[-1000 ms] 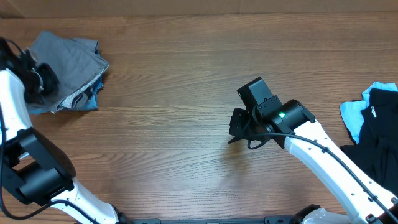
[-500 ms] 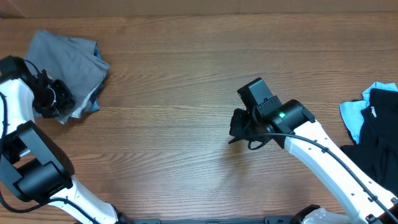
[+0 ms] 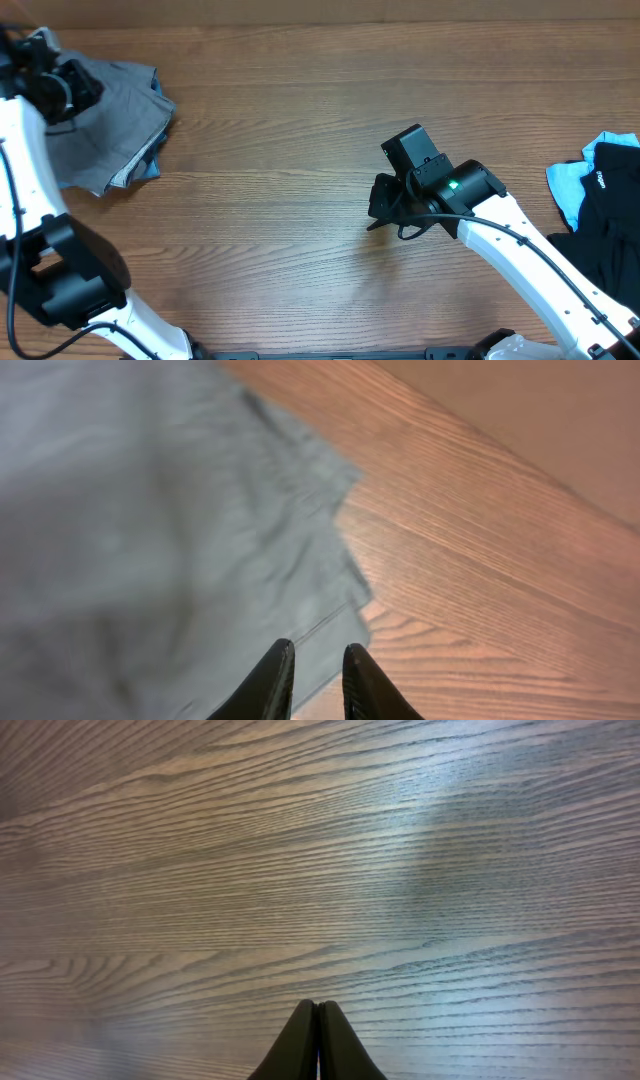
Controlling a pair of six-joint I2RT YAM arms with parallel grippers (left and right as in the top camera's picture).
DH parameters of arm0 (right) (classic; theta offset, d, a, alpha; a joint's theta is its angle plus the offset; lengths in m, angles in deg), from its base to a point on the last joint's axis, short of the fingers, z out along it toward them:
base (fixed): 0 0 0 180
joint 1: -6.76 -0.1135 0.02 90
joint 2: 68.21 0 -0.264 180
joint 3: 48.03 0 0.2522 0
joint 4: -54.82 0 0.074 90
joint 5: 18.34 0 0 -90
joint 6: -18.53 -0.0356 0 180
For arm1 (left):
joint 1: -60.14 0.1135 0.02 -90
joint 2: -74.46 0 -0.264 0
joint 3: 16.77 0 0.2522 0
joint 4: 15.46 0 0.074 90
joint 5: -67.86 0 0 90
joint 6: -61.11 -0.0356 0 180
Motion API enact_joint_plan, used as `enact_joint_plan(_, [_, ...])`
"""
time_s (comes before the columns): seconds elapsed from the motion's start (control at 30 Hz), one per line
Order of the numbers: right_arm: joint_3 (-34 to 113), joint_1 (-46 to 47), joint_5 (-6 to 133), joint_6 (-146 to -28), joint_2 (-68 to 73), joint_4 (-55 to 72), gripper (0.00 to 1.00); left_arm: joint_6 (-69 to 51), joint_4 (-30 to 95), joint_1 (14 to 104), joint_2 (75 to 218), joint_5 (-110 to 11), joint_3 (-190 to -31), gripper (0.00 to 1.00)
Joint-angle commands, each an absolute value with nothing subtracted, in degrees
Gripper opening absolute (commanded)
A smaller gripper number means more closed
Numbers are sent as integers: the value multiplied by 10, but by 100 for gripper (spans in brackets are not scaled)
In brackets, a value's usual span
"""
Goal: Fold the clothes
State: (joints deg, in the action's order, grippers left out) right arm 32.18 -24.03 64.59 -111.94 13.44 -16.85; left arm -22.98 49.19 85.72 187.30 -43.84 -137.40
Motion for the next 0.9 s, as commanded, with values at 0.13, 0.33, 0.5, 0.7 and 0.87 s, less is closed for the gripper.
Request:
enact_joint_plan(0.13, [334, -239, 639, -1119, 131, -176, 5, -236, 479, 818, 1987, -415, -1354, 41])
enact_joint_plan(0.33, [334, -239, 642, -1117, 130, -185, 5, -253, 526, 813, 1981, -415, -1366, 36])
enact_joint_plan(0.5, [338, -235, 649, -1089, 111, -160, 5, -263, 599, 816, 1912, -417, -1440, 33])
enact_joint_plan(0.7, [388, -235, 701, -1035, 62, -146, 4, -352, 721, 797, 1793, -471, -1558, 41])
enact_joint_plan(0.87, [464, -235, 712, -969, 19, -145, 5, -396, 803, 754, 1678, -472, -1583, 61])
